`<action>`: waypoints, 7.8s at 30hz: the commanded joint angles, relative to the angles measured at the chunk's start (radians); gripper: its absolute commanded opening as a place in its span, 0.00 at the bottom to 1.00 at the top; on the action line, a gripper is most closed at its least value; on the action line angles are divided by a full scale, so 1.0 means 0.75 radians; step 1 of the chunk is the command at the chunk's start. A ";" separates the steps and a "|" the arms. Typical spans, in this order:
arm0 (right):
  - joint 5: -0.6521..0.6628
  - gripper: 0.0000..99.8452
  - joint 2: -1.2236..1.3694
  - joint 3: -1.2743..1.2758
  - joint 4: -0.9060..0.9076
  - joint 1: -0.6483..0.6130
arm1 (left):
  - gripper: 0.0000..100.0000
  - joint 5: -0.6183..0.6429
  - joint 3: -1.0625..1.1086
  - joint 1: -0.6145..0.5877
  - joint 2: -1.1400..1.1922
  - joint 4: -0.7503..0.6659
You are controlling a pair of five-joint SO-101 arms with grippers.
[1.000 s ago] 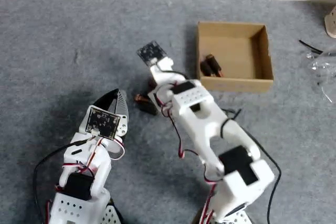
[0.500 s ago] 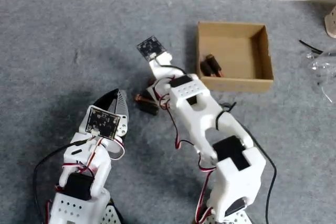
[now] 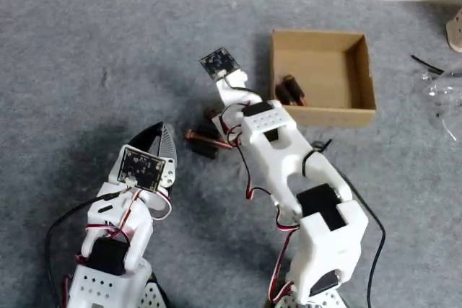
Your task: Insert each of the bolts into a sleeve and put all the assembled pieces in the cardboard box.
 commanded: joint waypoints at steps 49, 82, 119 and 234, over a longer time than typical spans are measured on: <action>-0.194 0.20 0.146 -0.240 0.181 -0.095 | 0.01 -0.002 0.028 -0.011 -0.011 -0.002; -0.194 0.01 0.263 -0.244 0.210 -0.040 | 0.01 -0.002 0.028 -0.013 -0.011 -0.002; -0.188 0.01 -1.143 0.973 -0.447 -0.036 | 0.01 -0.002 0.028 -0.013 -0.011 -0.002; -0.196 0.01 -2.814 1.959 -0.009 0.697 | 0.14 1.170 -1.885 0.641 2.632 0.323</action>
